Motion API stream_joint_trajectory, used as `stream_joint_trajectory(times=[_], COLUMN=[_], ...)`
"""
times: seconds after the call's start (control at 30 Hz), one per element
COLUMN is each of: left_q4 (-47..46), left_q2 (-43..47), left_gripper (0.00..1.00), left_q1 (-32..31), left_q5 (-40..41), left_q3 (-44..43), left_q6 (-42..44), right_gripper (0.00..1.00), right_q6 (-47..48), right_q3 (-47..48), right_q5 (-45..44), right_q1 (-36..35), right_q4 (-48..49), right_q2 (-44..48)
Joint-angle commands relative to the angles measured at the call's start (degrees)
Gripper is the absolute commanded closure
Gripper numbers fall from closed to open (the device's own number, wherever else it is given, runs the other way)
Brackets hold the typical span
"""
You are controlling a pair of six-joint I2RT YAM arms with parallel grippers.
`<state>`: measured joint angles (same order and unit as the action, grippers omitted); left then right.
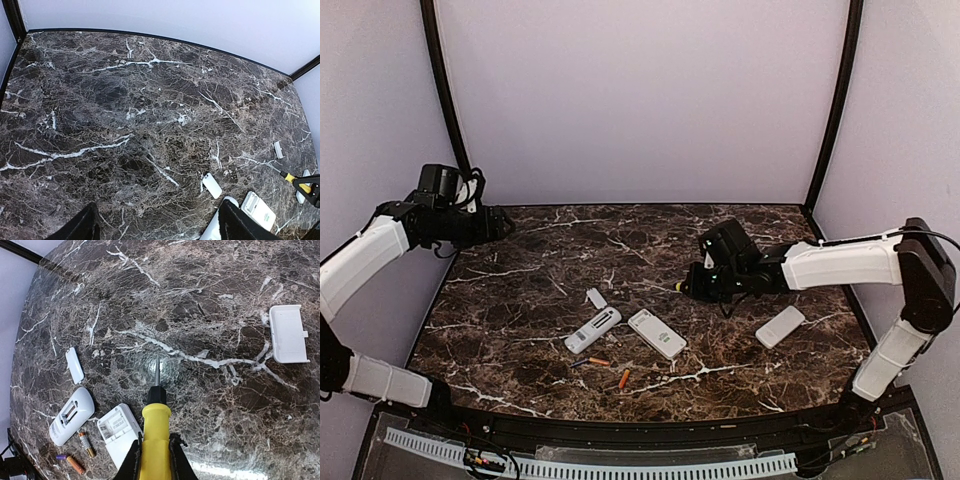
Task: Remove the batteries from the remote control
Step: Place the screwdriver at the center of the board.
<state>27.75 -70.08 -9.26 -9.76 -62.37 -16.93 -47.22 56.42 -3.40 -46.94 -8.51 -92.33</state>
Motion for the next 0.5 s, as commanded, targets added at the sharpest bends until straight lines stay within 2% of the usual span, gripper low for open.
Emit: stream_joint_trajectory(times=[0.0, 0.17, 0.27, 0.47], left_q4=[-3.5, -1.5, -2.0, -1.3], left_q2=[1.5, 1.4, 2.0, 2.0], left_gripper=[0.19, 0.19, 0.19, 0.2], left_q1=[0.3, 0.3, 0.3, 0.3], left_q5=[0.6, 4.7, 4.6, 5.6], left_q3=[2.5, 1.4, 1.9, 1.8], left_q6=[0.9, 2.2, 2.4, 2.8], right_gripper=[1.0, 1.0, 1.0, 0.8], right_q6=[1.0, 0.5, -0.6, -2.4], right_q3=[2.2, 0.5, 1.1, 0.0], right_q5=[-1.2, 1.0, 1.9, 2.0], right_q1=[0.3, 0.5, 0.6, 0.8], right_q4=[4.4, 11.5, 11.1, 11.4], right_q2=[-3.4, -5.6, -8.1, -9.0])
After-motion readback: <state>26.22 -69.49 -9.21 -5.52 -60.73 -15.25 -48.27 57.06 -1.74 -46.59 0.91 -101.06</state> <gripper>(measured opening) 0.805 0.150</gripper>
